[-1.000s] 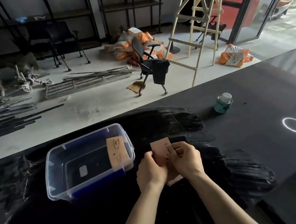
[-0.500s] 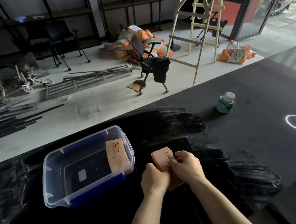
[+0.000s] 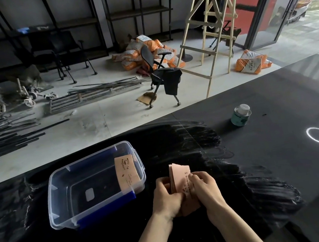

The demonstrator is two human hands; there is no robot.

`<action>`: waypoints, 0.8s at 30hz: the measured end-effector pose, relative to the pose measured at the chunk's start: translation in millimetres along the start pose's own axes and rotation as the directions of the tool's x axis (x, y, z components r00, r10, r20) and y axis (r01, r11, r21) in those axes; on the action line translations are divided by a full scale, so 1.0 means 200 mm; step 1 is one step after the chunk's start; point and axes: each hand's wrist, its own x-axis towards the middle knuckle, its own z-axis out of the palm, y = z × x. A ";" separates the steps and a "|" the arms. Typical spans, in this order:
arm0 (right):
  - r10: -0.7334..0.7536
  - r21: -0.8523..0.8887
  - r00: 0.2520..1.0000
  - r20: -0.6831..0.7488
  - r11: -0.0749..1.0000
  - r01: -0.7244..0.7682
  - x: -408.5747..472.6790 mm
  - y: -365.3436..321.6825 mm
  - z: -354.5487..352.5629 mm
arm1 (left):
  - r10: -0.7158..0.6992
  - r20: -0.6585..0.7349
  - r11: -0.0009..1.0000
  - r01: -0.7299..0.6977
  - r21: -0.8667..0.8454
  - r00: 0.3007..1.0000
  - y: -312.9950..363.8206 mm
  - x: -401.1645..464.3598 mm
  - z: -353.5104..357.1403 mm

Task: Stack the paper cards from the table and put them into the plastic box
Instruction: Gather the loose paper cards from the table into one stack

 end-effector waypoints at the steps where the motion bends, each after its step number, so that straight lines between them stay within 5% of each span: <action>1: -0.033 0.042 0.999 0.004 0.999 0.033 -0.01 0.00 0.00 | 0.015 0.041 0.999 -0.014 -0.035 0.999 0.00 -0.01 -0.01; 10: -0.195 0.344 0.978 0.071 0.926 0.159 -0.07 0.01 0.07 | 0.338 0.178 0.941 -0.329 -0.078 0.924 -0.03 -0.06 -0.08; 17: -0.159 0.449 0.976 0.149 0.890 0.077 -0.07 0.08 0.12 | 0.325 0.170 0.934 -0.288 -0.209 0.930 -0.11 -0.04 -0.05; 24: -0.197 0.467 0.968 0.155 0.878 0.103 -0.08 0.04 0.13 | 0.326 0.180 0.944 -0.312 -0.106 0.928 -0.14 -0.03 -0.02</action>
